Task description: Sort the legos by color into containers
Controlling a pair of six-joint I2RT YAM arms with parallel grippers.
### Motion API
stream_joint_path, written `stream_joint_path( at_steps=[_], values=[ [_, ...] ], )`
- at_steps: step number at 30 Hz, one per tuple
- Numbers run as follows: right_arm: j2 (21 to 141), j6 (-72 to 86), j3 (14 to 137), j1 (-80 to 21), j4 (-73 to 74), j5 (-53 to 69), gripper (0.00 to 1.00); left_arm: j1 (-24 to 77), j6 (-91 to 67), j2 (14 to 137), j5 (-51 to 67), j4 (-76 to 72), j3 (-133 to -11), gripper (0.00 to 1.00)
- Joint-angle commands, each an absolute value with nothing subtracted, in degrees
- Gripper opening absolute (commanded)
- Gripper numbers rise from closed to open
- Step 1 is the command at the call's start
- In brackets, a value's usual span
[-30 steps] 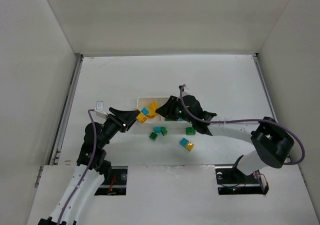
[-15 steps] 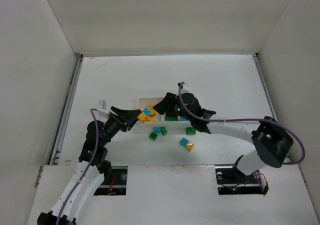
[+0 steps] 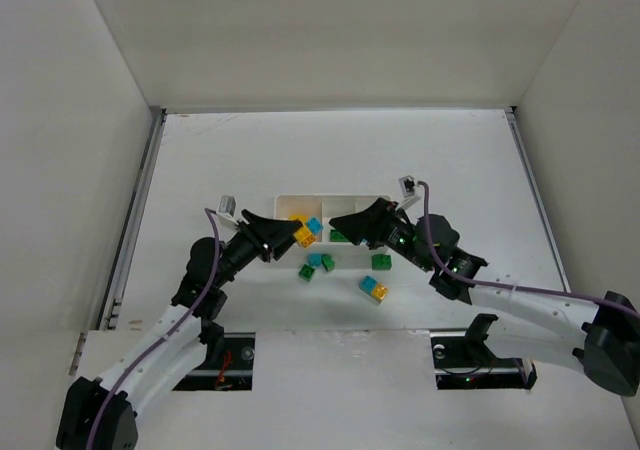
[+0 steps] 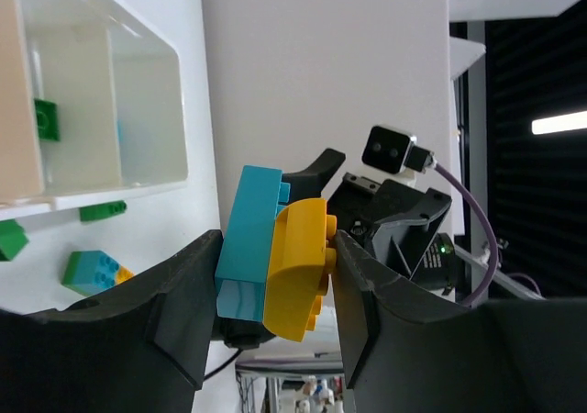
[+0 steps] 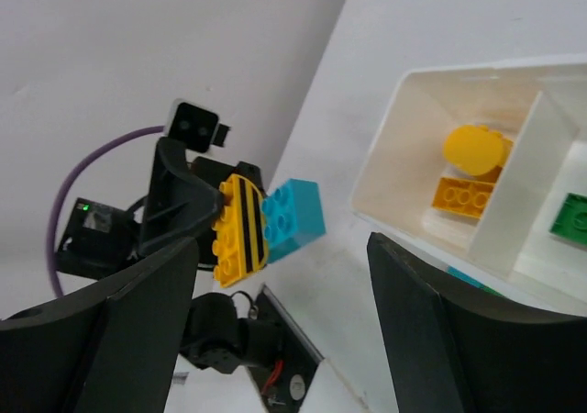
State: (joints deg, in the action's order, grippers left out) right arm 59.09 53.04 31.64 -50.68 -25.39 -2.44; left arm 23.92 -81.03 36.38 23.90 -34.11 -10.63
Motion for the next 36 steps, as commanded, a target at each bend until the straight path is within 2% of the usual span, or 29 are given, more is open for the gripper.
stream_joint_path(
  at_steps=[1, 9, 13, 24, 29, 36],
  values=[
    [59.8, 55.4, 31.0, -51.4, -32.9, 0.0, 0.78, 27.3, -81.6, 37.4, 23.7, -44.6, -12.2, 0.19],
    [62.8, 56.4, 31.4, -51.9, -34.9, 1.0, 0.72, 32.8, -80.2, 37.8, 21.4, -46.9, -13.1, 0.20],
    [63.2, 57.4, 30.8, -52.2, -36.0, 1.0, 0.63, 33.0, -80.1, 37.6, 21.3, -46.9, -13.3, 0.20],
    [65.5, 59.5, 30.6, -53.4, -39.5, 1.8, 0.50, 33.8, -80.1, 37.9, 20.7, -47.5, -12.9, 0.20],
    [65.3, 59.7, 30.1, -53.5, -41.0, 0.4, 0.39, 33.9, -79.7, 37.8, 20.3, -47.7, -12.5, 0.21],
    [63.5, 58.0, 29.6, -54.2, -39.6, -2.3, 0.28, 34.0, -77.4, 39.2, 18.5, -45.1, -12.6, 0.42]
  ],
)
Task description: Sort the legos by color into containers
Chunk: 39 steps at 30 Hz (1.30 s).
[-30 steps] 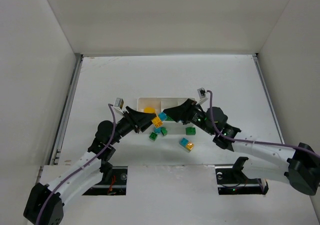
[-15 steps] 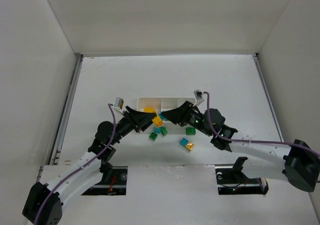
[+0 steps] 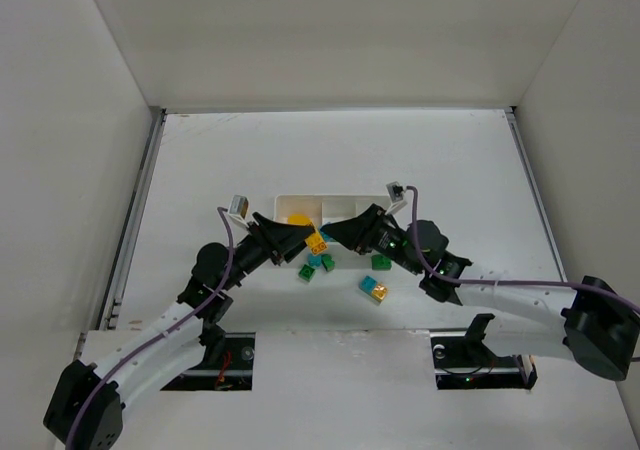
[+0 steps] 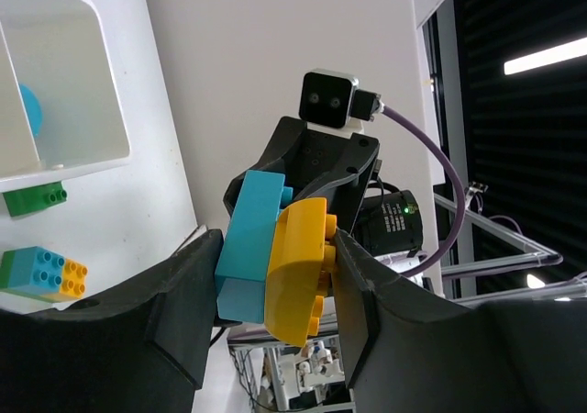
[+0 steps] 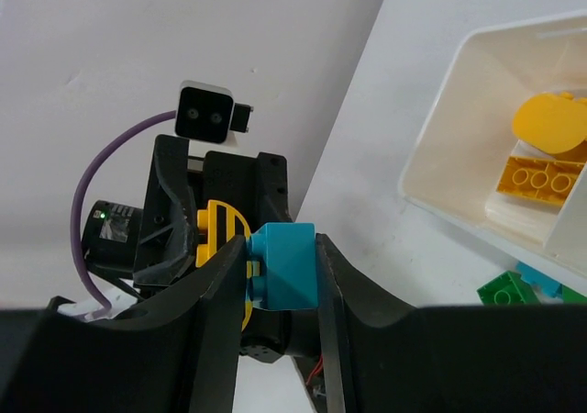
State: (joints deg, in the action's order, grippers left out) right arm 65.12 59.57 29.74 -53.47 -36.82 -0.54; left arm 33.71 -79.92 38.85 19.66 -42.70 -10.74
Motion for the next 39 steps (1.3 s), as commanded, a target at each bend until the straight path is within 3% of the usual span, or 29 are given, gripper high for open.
stream_joint_path(
  at_steps=[1, 8, 18, 39],
  values=[
    [63.5, 57.8, 29.6, -54.4, -39.4, -2.3, 0.27, 34.0, -77.2, 39.3, 18.2, -44.5, -12.7, 0.44],
    [63.4, 56.3, 29.5, -55.3, -36.9, -4.4, 0.25, 34.7, -73.7, 40.0, 16.5, -40.9, -14.5, 0.60],
    [61.8, 54.2, 28.9, -56.4, -33.9, -7.3, 0.25, 36.3, -67.6, 41.0, 12.6, -33.2, -17.9, 0.66],
    [62.3, 48.4, 29.9, -57.3, -25.8, -14.2, 0.24, 39.0, -55.3, 40.1, 2.0, -19.2, -22.2, 0.66]
  ],
)
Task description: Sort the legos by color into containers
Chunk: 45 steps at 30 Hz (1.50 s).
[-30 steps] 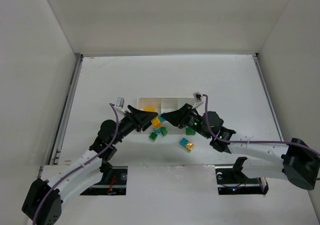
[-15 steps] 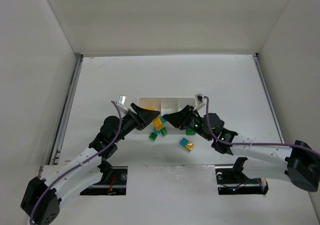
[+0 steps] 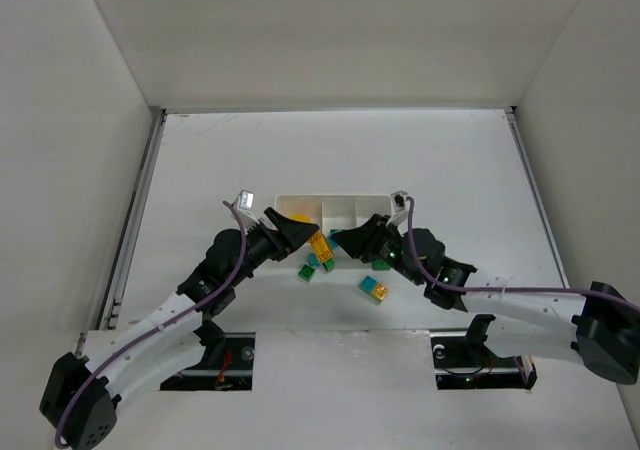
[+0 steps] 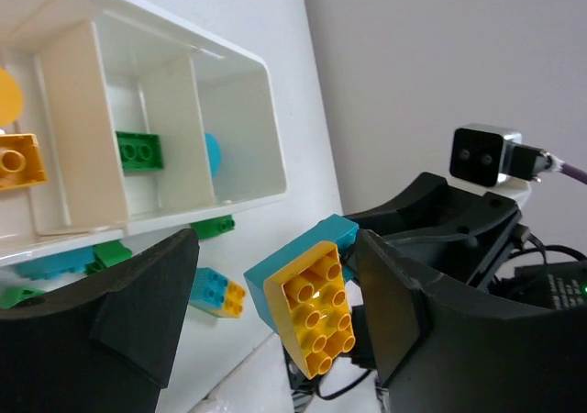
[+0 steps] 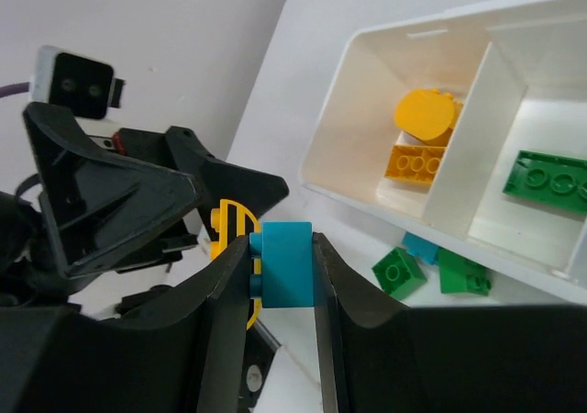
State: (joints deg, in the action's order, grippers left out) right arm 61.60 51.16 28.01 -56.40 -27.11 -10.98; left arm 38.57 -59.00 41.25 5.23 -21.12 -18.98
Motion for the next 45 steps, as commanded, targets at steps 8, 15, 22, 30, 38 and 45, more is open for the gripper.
stream_joint_path(
  at_steps=[8, 15, 22, 30, 38, 45],
  values=[
    [66.0, 42.4, 34.6, -60.4, -18.6, -24.4, 0.24, 43.5, -53.7, 41.9, -3.2, -12.7, -25.0, 0.57],
    [68.2, 38.1, 38.6, -62.5, -15.5, -30.8, 0.24, 48.9, -54.1, 47.1, -11.0, -4.2, -29.2, 0.50],
    [70.7, 36.5, 40.9, -64.9, -15.2, -33.2, 0.24, 50.0, -54.4, 49.7, -11.7, -5.3, -30.2, 0.55],
    [72.1, 37.0, 41.7, -66.4, -15.7, -33.2, 0.24, 50.3, -54.9, 51.5, -10.5, -9.3, -29.1, 0.41],
    [70.2, 38.8, 40.9, -66.1, -16.6, -30.6, 0.24, 49.5, -56.2, 49.0, -10.8, -10.0, -27.7, 0.23],
    [68.0, 40.0, 38.8, -64.4, -17.2, -28.9, 0.24, 49.2, -56.1, 45.0, -11.0, -10.9, -26.4, 0.15]
  ],
)
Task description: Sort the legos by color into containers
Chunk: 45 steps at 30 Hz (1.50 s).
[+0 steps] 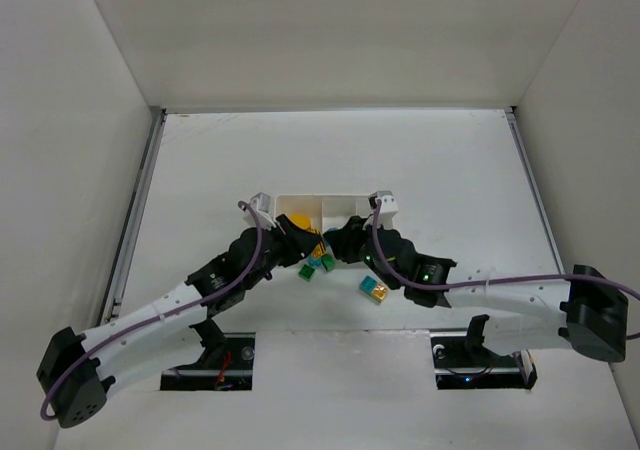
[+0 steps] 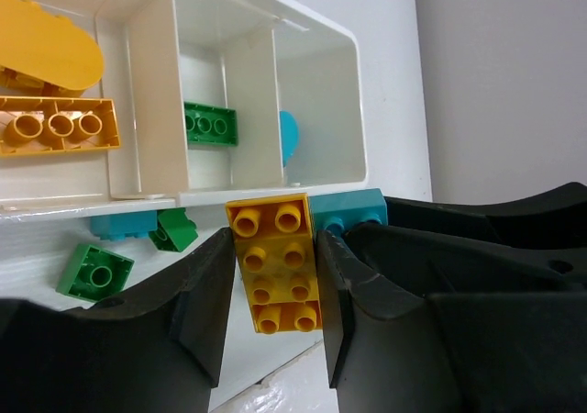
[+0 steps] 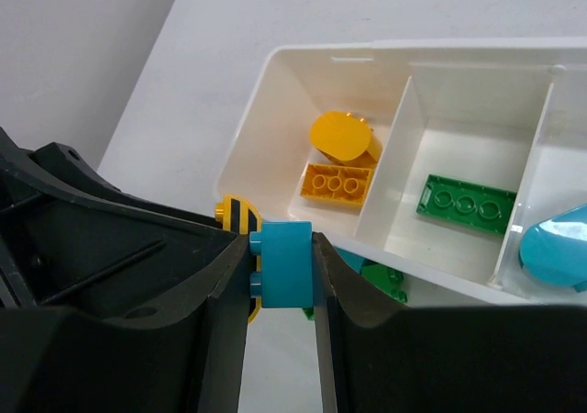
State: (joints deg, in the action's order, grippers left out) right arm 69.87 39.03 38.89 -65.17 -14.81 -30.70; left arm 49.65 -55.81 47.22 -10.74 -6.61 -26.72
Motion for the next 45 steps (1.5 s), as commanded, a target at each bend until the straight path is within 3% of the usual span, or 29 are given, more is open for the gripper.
stream_joint_path(
  at_steps=[1, 21, 34, 45],
  values=[
    [67.6, 40.0, 38.6, -64.3, -17.2, -28.9, 0.24, 49.1, -56.0, 44.7, -10.9, -11.1, -26.3, 0.15],
    [61.4, 38.7, 35.2, -60.4, -15.1, -28.7, 0.24, 44.9, -54.1, 35.4, -8.9, -5.9, -25.1, 0.13],
    [64.1, 32.2, 36.1, -47.0, -11.4, -30.8, 0.25, 44.4, -53.3, 39.8, -7.7, -9.2, -25.9, 0.13],
    [66.4, 30.1, 36.9, -45.0, -8.8, -34.7, 0.25, 45.0, -52.6, 43.9, -7.6, -12.0, -26.7, 0.13]
  ],
)
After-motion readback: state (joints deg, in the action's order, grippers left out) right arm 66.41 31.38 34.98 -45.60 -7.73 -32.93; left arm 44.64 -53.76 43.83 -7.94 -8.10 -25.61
